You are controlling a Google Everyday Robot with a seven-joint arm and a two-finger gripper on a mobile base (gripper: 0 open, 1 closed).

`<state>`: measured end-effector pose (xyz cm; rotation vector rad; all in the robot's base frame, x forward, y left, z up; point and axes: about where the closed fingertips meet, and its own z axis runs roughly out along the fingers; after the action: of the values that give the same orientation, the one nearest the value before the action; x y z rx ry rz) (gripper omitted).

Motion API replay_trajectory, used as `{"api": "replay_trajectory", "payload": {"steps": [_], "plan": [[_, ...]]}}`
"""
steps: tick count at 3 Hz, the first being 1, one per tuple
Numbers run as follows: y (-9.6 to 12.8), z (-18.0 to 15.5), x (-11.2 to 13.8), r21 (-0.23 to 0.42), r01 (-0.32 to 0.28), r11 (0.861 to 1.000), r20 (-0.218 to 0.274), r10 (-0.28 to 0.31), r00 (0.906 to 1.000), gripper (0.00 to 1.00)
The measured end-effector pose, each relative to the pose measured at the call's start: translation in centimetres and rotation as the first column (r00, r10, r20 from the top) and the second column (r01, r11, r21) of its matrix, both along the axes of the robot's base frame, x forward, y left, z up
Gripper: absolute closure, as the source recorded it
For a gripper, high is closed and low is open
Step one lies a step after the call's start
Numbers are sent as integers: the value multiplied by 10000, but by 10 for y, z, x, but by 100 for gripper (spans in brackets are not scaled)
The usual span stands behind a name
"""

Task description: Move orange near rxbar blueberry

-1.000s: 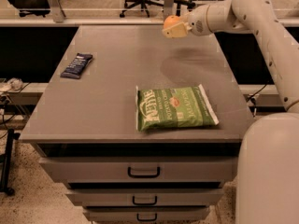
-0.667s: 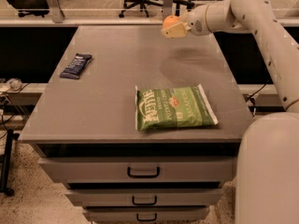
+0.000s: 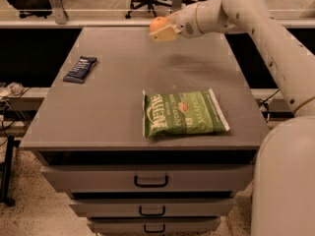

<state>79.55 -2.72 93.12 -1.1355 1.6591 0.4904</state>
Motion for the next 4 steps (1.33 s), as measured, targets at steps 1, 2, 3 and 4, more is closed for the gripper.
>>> {"api": "replay_trajectory", "payload": {"steps": [1,2,3,4], "plan": [[65,-4,-29,-269,-936,9952,136,939,9955,100],[116,-22,-44,-375,-1643,9857,-101,1640,9864,100],[157,-33,-51,-209,-2282,9734,-230,2277,9735,100],[187,-45,-56,53,-2749,9615,-483,2748,9603,100]]}}
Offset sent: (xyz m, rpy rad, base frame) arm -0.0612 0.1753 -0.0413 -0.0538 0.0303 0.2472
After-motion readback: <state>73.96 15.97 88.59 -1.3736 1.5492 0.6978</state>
